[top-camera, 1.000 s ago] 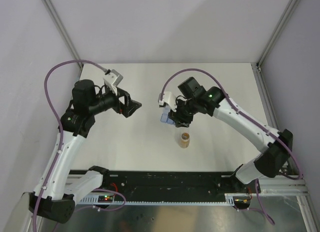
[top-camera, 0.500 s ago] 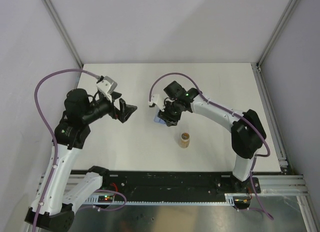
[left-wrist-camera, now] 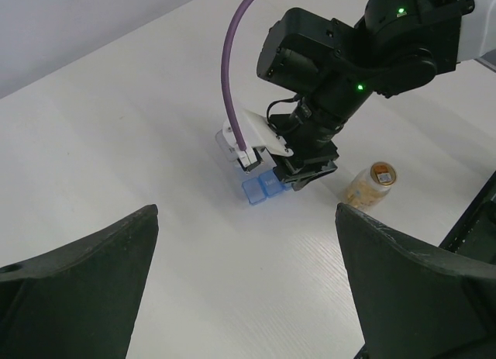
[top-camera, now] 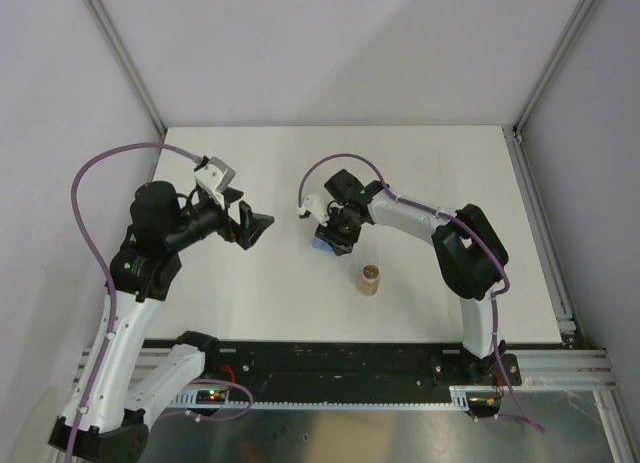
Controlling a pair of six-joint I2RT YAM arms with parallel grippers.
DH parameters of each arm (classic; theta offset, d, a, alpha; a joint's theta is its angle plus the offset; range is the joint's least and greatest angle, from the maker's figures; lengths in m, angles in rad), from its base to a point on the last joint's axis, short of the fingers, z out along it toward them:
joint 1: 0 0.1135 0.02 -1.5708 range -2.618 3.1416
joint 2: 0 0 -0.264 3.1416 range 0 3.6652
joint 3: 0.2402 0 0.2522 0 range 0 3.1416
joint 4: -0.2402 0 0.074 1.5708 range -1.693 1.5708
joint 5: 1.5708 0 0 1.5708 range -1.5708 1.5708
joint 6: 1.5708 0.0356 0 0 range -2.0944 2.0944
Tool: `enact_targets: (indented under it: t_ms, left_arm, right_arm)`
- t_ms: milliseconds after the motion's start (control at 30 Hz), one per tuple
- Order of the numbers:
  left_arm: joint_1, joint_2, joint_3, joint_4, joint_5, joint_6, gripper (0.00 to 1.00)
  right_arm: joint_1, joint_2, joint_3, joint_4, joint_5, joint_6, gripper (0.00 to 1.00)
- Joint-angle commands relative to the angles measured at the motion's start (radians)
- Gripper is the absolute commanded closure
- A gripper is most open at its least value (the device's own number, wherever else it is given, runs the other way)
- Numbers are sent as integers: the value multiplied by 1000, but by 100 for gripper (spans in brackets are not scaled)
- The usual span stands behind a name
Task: Sort the pills into containers
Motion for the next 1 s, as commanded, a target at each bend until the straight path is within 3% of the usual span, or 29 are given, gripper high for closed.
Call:
enact_targets:
  t_ms: [0, 133, 467, 833, 967]
  left_arm:
    - [5, -4, 0, 20, 10, 16, 0]
    - [6, -4, 0, 20, 20, 14, 0]
    - [6, -11, -7, 20, 22, 15, 0]
    - [6, -18, -18, 20, 15, 20, 0]
    - [5, -21, -20, 20, 12, 24, 0]
  right_arm:
    - [-8, 14, -7, 45, -2, 18, 82]
    - [-10, 23, -19, 50, 1, 21, 75]
    - [-17, 35, -38, 61, 8, 27, 68]
    - [-18, 10, -43, 42, 12, 21, 43]
    - [-19, -23, -41, 23, 13, 21, 29]
